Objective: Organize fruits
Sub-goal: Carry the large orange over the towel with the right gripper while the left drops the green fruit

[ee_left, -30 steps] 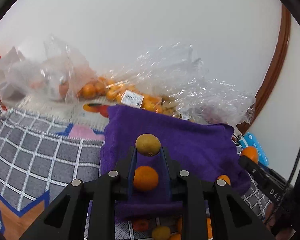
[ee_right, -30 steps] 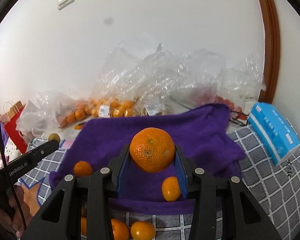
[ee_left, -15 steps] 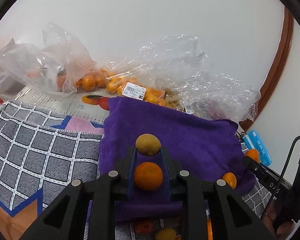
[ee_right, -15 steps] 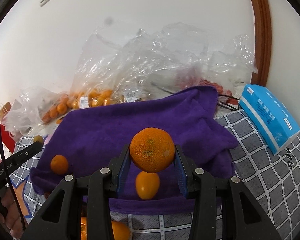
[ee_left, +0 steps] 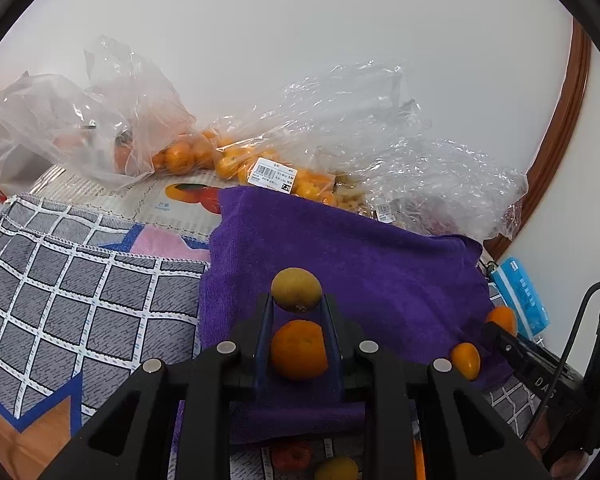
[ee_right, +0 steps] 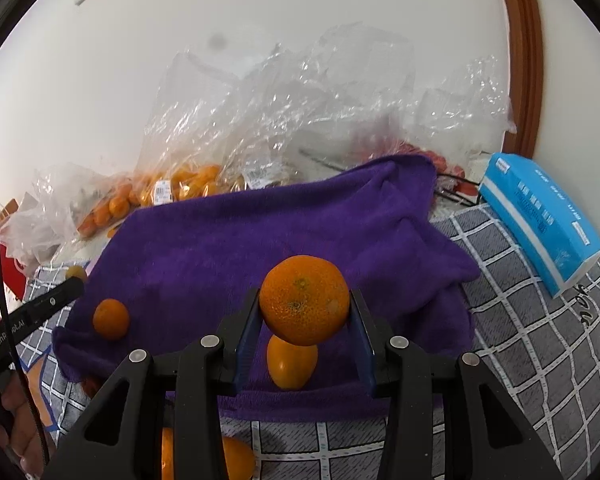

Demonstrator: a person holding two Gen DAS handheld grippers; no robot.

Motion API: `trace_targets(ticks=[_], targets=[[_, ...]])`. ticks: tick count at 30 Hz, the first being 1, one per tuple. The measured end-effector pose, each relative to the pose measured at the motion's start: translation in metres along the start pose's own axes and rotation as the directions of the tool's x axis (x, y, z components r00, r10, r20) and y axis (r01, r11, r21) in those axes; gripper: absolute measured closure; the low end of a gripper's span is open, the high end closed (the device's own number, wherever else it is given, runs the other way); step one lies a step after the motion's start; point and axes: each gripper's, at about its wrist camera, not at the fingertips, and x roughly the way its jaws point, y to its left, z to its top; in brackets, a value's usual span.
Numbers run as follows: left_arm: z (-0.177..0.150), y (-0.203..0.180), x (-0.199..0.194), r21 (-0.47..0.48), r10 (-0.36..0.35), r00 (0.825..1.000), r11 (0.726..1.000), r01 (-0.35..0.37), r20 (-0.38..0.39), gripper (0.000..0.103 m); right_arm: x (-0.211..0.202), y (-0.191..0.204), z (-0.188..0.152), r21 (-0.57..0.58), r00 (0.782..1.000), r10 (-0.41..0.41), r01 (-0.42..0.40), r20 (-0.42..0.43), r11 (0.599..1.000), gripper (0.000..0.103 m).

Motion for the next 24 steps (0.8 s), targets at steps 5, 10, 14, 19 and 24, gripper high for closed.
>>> trace_targets(ticks=[5, 10, 14, 19, 24], targets=[[-0.001, 0.001, 0.001, -0.004, 0.001, 1.000, 1.000, -0.001, -0.003, 0.080, 0.004, 0.003, -0.004, -0.010, 1.000, 0.004, -0.004, -0.015, 1.000, 0.061], [-0.001, 0.000, 0.001, 0.000, 0.001, 1.000, 1.000, -0.001, 0.001, 0.080, 0.010, 0.006, -0.006, -0.020, 0.999, 0.007, -0.007, -0.038, 1.000, 0.061], [-0.002, 0.000, 0.002, 0.000, -0.008, 1.000, 1.000, 0.008, -0.003, 0.080, 0.012, 0.009, -0.007, -0.030, 0.999, 0.014, -0.015, -0.049, 0.999, 0.061], [-0.002, -0.003, 0.002, 0.009, -0.016, 1.000, 1.000, 0.017, -0.009, 0.080, 0.012, 0.013, -0.009, -0.045, 0.999, 0.012, -0.014, -0.047, 0.999, 0.061], [-0.004, -0.004, 0.006, 0.013, -0.023, 0.999, 1.000, 0.024, -0.030, 0.080, 0.012, 0.015, -0.009, -0.056, 0.999, 0.020, -0.023, -0.049, 0.998, 0.061]])
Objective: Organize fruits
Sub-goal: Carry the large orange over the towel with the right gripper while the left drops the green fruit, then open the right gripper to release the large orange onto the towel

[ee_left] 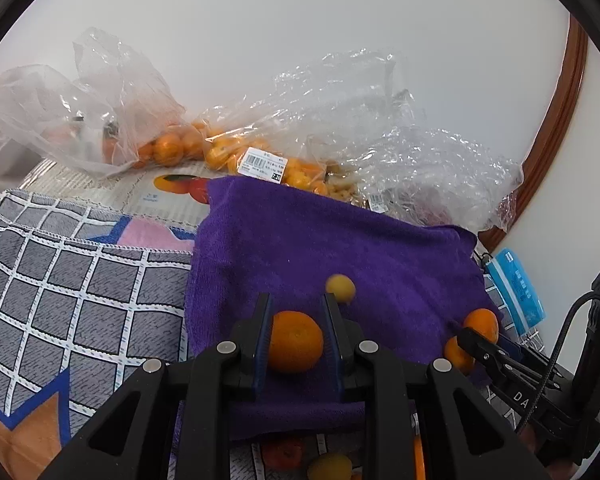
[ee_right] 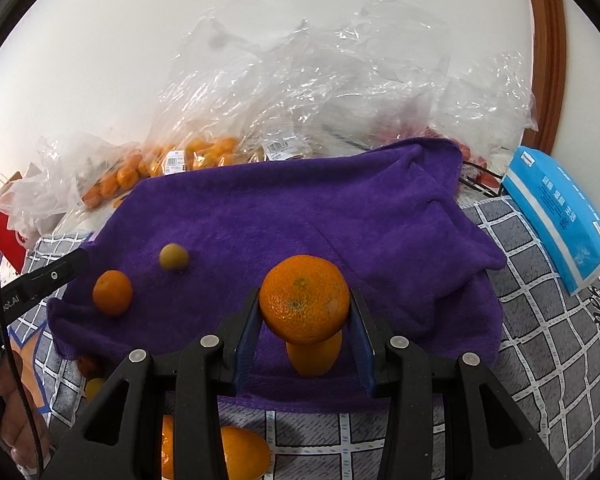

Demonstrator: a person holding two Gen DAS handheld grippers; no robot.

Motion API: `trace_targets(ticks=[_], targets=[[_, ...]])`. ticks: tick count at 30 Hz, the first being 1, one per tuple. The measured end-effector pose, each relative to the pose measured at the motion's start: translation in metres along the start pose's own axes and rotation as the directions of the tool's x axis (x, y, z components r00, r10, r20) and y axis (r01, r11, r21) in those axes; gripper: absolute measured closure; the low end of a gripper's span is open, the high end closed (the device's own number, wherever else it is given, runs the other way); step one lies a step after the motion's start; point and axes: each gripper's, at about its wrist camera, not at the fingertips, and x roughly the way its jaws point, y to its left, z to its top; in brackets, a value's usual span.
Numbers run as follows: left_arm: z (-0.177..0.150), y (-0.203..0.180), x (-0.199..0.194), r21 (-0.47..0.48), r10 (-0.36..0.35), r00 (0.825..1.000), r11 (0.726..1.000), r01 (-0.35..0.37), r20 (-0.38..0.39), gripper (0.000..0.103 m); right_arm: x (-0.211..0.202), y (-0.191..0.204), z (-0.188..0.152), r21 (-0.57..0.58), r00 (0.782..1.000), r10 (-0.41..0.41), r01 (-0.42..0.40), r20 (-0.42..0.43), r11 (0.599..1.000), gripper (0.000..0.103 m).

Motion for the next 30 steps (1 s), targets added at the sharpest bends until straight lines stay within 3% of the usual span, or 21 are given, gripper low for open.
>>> trace_targets(ticks=[11, 14, 30], targets=[[-0.001, -0.002, 0.004, 0.001, -0.001, 1.000, 1.000, 0.001, -0.023, 0.080, 0.002, 0.020, -0.005, -0.087, 1.000, 0.015, -0.016, -0.009, 0.996, 0.060], [-0.001, -0.001, 0.003, -0.002, -0.001, 1.000, 1.000, 0.001, -0.024, 0.080, 0.002, 0.024, -0.006, -0.114, 1.000, -0.012, 0.012, -0.004, 0.993, 0.060], [-0.001, 0.004, 0.006, -0.018, -0.004, 0.998, 1.000, 0.003, -0.056, 0.079, 0.011, 0.012, -0.006, -0.093, 0.997, -0.057, 0.053, -0.044, 0.994, 0.060]])
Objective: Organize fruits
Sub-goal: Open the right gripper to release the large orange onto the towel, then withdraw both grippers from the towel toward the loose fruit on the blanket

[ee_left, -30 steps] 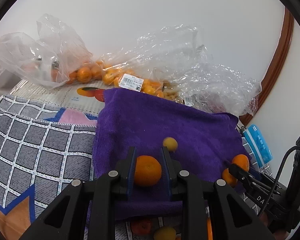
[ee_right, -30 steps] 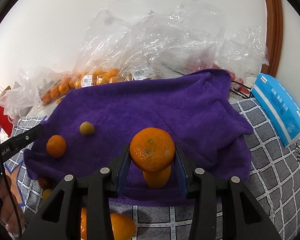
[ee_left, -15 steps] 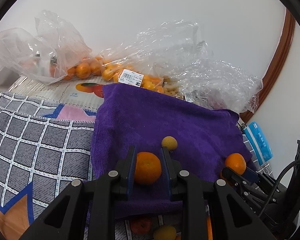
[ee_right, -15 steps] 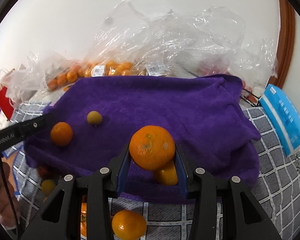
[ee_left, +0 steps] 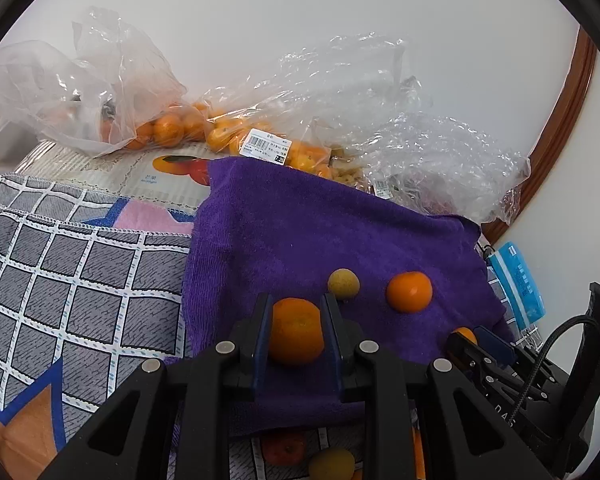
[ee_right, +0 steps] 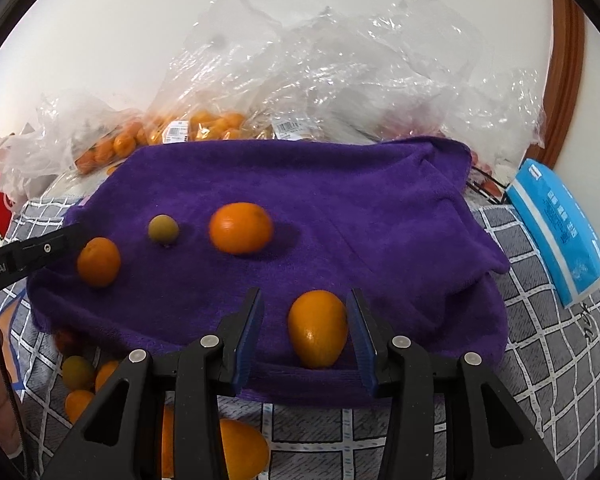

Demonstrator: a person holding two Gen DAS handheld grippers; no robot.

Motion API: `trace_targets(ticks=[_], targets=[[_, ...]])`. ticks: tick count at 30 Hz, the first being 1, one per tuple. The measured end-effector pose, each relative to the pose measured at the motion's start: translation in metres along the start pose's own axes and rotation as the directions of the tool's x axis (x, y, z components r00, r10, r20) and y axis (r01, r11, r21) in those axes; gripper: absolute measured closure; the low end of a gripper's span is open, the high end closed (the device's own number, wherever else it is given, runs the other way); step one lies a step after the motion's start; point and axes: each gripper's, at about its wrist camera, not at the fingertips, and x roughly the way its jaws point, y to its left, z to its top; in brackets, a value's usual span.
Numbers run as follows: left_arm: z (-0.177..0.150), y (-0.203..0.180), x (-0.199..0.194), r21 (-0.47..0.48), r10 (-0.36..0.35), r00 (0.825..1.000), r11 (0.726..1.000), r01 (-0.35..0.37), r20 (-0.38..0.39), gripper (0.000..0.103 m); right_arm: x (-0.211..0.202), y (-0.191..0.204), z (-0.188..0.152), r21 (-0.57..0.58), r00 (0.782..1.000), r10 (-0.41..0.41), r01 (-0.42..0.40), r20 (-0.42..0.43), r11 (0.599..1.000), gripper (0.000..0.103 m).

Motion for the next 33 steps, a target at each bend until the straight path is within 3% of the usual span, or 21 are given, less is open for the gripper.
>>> trace_targets(ticks=[6, 17, 33], targets=[[0.000, -0.001, -0.002, 0.005, 0.005, 1.000, 1.000, -0.005, 0.003, 0.075, 0.003, 0.000, 0.000, 0.007, 1.000, 0.000, 0.000, -0.013, 1.000, 0.060], [0.001, -0.001, -0.006, -0.006, -0.006, 1.000, 1.000, 0.006, 0.009, 0.071, -0.014, -0.010, 0.004, 0.082, 0.998, 0.009, -0.014, 0.058, 0.997, 0.047], [0.000, -0.004, -0.010, 0.002, 0.001, 1.000, 1.000, -0.001, 0.029, 0.071, -0.027, -0.013, 0.005, 0.105, 0.993, -0.007, -0.006, 0.117, 0.994, 0.046]])
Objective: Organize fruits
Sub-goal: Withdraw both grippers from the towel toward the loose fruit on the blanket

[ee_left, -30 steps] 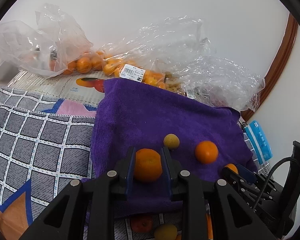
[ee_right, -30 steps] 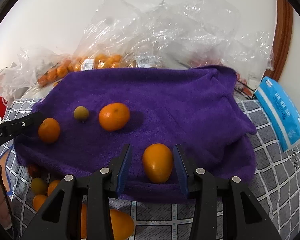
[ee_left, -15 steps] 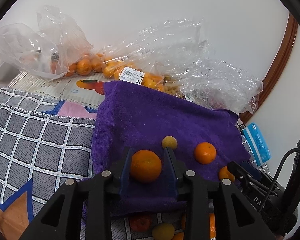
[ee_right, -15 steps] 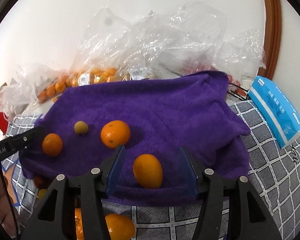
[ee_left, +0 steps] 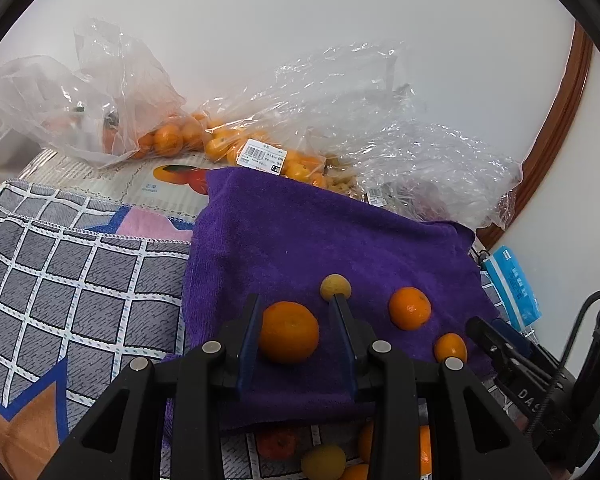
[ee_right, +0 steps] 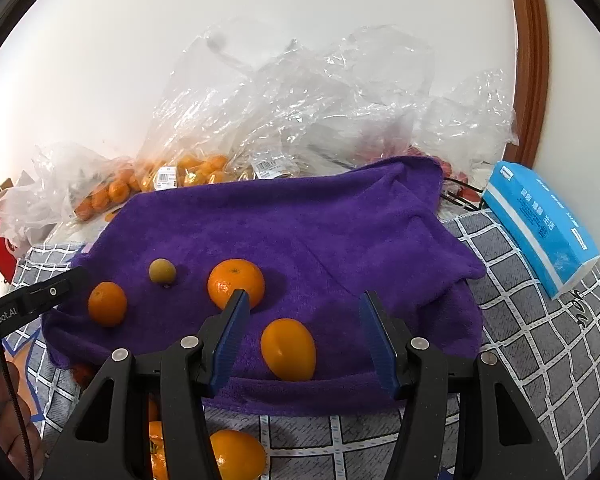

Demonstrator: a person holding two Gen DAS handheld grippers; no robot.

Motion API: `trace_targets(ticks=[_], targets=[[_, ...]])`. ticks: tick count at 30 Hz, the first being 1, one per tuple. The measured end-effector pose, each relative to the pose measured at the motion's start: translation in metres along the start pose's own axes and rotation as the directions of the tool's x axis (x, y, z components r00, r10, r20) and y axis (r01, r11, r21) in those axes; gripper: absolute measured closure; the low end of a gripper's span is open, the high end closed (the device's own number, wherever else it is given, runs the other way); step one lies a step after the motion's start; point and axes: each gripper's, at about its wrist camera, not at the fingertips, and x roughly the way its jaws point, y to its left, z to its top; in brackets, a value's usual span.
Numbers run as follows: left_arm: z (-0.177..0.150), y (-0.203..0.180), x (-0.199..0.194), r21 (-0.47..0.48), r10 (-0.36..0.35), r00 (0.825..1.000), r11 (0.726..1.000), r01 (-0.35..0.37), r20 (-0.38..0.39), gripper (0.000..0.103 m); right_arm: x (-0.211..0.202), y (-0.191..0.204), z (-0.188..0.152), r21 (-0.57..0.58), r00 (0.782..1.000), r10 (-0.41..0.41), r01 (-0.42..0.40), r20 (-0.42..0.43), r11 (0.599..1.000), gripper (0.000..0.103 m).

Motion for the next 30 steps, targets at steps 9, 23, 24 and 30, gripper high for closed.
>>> trace_targets(ticks=[9, 23, 24, 30], targets=[[0.000, -0.003, -0.006, 0.012, 0.009, 1.000, 1.000, -0.009, 0.011, 0.071, -0.024, 0.002, 0.006, -0.002, 1.000, -0.021, 0.021, 0.007, 1.000, 0.046], [-0.011, -0.014, -0.064, 0.105, -0.011, 0.998, 0.994, 0.004, 0.069, 0.067, -0.076, 0.001, -0.016, -0.034, 0.999, -0.037, 0.037, -0.004, 0.999, 0.046], [-0.014, -0.011, -0.066, 0.106, -0.010, 0.998, 0.994, 0.004, 0.060, 0.067, -0.078, 0.003, -0.019, -0.029, 0.999, -0.032, 0.031, -0.007, 0.999, 0.046], [-0.032, 0.008, -0.080, 0.142, 0.022, 1.000, 0.990, -0.023, 0.008, 0.067, -0.087, 0.009, -0.029, -0.018, 1.000, -0.008, 0.007, -0.022, 1.000, 0.046]])
